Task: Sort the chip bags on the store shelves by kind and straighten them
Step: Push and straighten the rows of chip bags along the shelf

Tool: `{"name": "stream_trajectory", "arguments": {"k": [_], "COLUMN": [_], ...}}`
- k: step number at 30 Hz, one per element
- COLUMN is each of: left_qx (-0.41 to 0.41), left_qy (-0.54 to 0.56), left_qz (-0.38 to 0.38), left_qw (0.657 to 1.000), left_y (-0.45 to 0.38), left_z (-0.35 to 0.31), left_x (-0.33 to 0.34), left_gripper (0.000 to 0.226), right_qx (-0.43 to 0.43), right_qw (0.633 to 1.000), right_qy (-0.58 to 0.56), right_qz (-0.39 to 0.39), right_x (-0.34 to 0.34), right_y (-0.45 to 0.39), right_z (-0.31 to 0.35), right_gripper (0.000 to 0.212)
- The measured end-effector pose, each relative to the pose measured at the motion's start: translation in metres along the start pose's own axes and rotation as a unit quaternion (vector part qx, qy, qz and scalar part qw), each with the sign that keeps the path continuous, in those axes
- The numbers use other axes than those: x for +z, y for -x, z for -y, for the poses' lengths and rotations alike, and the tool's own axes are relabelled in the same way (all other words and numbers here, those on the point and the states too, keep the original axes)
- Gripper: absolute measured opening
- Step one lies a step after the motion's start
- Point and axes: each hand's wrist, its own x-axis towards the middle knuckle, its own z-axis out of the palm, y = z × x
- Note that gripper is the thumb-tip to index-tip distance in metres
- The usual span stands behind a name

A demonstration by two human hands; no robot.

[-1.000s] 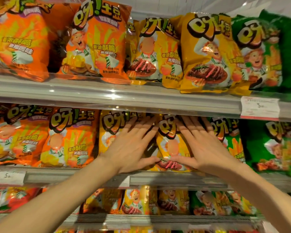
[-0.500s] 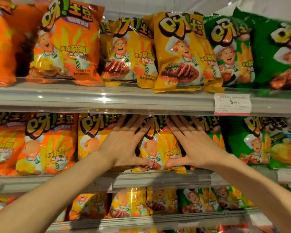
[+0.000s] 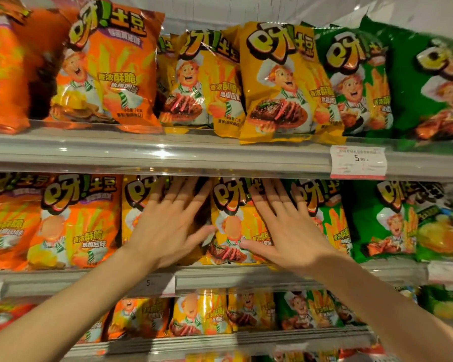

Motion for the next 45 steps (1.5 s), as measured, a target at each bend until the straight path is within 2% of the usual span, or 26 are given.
{"name": "stream_trajectory", "arguments": {"k": [4,8,12,18,23,27,30,33,36,40,45], "left_qx": [-0.104,-0.11,-0.103,-0.099,-0.103,-0.112,-0.119,-0.115,-0.128,-0.158,-0.161], "left_qy": [-0.002,0.007,0.018,0.026,0.03,0.062,0.108,0.195,0.3,0.397,0.433], "left_qz": [-0.007,0.022,0.015,-0.012,0.005,0.023,0.0,-0.043,-0.043,-0.044,-0.06], "left_qw": [0.995,0.994,0.994,0.995,0.994,0.991,0.987,0.973,0.944,0.903,0.885], "left_y": [0.023,0.033,0.034,0.034,0.034,0.035,0.044,0.066,0.09,0.122,0.144], "left_z": [0.016,0.021,0.022,0.023,0.023,0.023,0.012,-0.006,-0.022,-0.039,-0.06], "left_x": [0.006,0.019,0.03,0.033,0.035,0.026,0.009,-0.001,-0.003,0.002,0.016], "left_gripper": [0.067,0.071,0.073,0.076,0.076,0.075,0.068,0.067,0.071,0.073,0.069], "right_qx": [0.022,0.056,0.077,0.103,0.095,0.091,0.121,0.116,0.148,0.206,0.234], "right_qw": [0.998,0.995,0.993,0.992,0.992,0.986,0.968,0.95,0.931,0.916,0.903], "right_qy": [-0.014,-0.031,-0.023,-0.013,-0.035,-0.104,-0.187,-0.236,-0.304,-0.331,-0.356], "right_qz": [-0.062,-0.073,-0.083,-0.067,-0.069,-0.088,-0.12,-0.17,-0.136,-0.094,-0.049], "right_x": [0.017,0.034,0.04,0.043,0.044,0.04,0.039,0.043,0.045,0.053,0.061], "right_y": [-0.007,-0.015,-0.019,-0.023,-0.022,-0.016,-0.004,0.021,0.049,0.083,0.108], "right_z": [0.031,0.048,0.061,0.069,0.067,0.064,0.071,0.082,0.093,0.106,0.109], "right_gripper": [0.087,0.079,0.073,0.075,0.076,0.079,0.087,0.09,0.092,0.081,0.082]}}
